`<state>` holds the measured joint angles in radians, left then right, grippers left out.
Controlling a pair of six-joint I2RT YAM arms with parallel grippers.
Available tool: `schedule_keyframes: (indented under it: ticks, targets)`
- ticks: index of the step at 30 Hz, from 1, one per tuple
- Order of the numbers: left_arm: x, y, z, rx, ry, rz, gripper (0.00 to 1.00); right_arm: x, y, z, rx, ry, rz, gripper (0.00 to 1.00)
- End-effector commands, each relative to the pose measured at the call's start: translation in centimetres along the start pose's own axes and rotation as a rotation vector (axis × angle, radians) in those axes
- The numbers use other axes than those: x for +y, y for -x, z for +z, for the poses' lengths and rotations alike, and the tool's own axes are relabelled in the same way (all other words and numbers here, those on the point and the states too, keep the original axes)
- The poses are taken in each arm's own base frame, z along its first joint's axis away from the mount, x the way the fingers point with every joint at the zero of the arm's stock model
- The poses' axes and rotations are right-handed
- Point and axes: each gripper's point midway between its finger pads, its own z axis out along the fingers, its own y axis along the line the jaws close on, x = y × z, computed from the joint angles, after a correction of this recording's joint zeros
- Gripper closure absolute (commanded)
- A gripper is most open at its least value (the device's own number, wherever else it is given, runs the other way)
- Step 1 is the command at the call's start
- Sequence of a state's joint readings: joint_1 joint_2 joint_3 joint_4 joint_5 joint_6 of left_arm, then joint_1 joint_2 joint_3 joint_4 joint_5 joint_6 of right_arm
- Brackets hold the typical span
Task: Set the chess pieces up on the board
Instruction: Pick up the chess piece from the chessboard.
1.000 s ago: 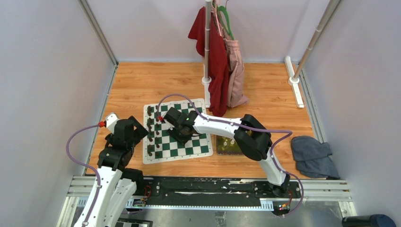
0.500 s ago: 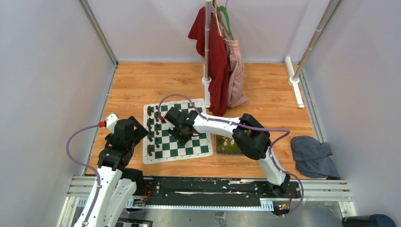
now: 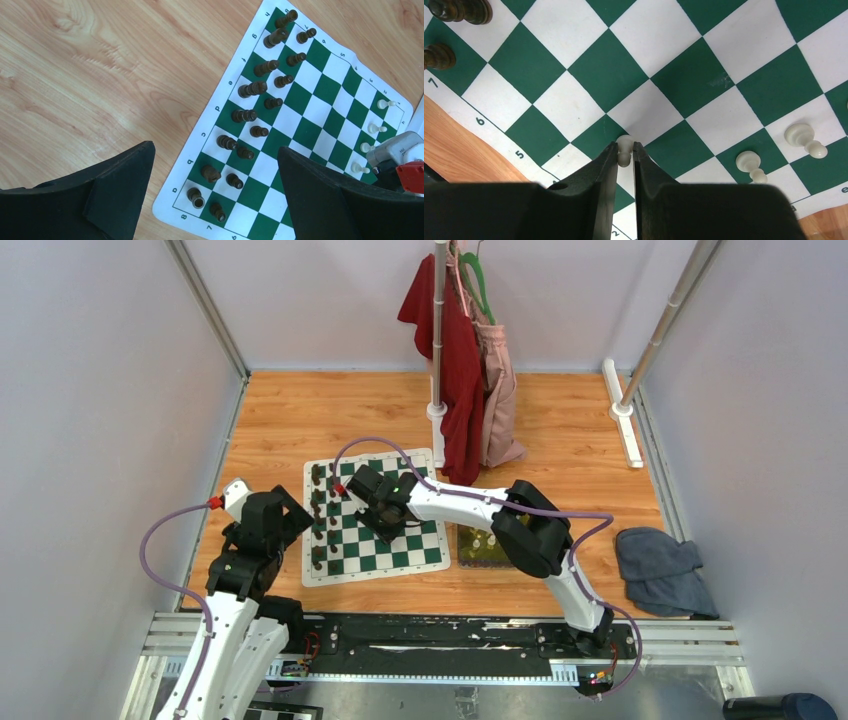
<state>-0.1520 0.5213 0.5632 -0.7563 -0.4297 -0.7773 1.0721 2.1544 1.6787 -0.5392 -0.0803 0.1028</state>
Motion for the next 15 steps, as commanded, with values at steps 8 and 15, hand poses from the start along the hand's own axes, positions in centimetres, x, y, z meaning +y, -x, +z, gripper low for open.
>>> schedule_keyframes:
  ticks: [8, 15]
  targets:
    - [0.0, 0.3, 0.1, -0.02, -0.003, -0.007, 0.0, -0.5, 0.2, -0.3, 0.011, -0.004, -0.007, 0.93]
    - [0.0, 0.4, 0.0, -0.027, -0.009, -0.014, 0.0, -0.8, 0.9, -1.3, -0.004, -0.031, -0.013, 1.0]
